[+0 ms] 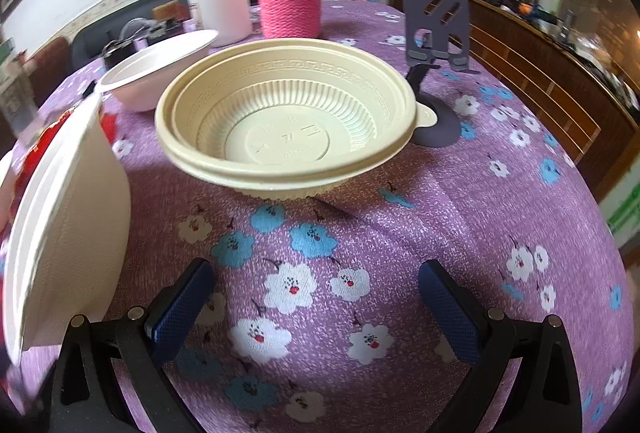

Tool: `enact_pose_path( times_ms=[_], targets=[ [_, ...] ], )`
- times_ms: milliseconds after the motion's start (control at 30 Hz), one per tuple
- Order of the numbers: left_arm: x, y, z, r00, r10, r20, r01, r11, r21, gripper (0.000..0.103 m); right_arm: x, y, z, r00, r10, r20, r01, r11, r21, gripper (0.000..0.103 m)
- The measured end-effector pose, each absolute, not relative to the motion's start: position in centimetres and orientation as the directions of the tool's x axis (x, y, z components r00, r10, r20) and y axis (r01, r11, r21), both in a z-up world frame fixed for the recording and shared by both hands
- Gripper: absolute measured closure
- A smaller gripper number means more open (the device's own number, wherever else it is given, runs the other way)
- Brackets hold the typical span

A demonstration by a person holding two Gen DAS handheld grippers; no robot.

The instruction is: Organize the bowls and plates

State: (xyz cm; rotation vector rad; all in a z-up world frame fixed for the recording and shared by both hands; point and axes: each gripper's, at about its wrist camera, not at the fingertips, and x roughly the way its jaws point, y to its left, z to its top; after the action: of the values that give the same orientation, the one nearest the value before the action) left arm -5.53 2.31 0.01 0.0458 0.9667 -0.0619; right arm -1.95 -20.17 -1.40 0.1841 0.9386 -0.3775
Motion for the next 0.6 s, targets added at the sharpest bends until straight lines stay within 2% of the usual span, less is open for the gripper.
enact_pose_path(
  times_ms=[367, 600],
  targets=[
    [-5.7, 2.0, 0.1, 0.552, -0.023, -0.833, 0.057, 0.998, 0.010, 0.000, -2.0, -20.5, -1.3, 0.529, -0.228, -0.817, 0.400, 0.916, 0.003, 0.001],
    [-7.3, 1.8, 0.1, 0.522, -0.038, -0.852, 0.101, 0.995, 0.018, 0.000, -2.5, -20.9, -1.2, 0.449, -0.114, -0.886, 0.248, 0.969, 0.001, 0.001]
  ],
)
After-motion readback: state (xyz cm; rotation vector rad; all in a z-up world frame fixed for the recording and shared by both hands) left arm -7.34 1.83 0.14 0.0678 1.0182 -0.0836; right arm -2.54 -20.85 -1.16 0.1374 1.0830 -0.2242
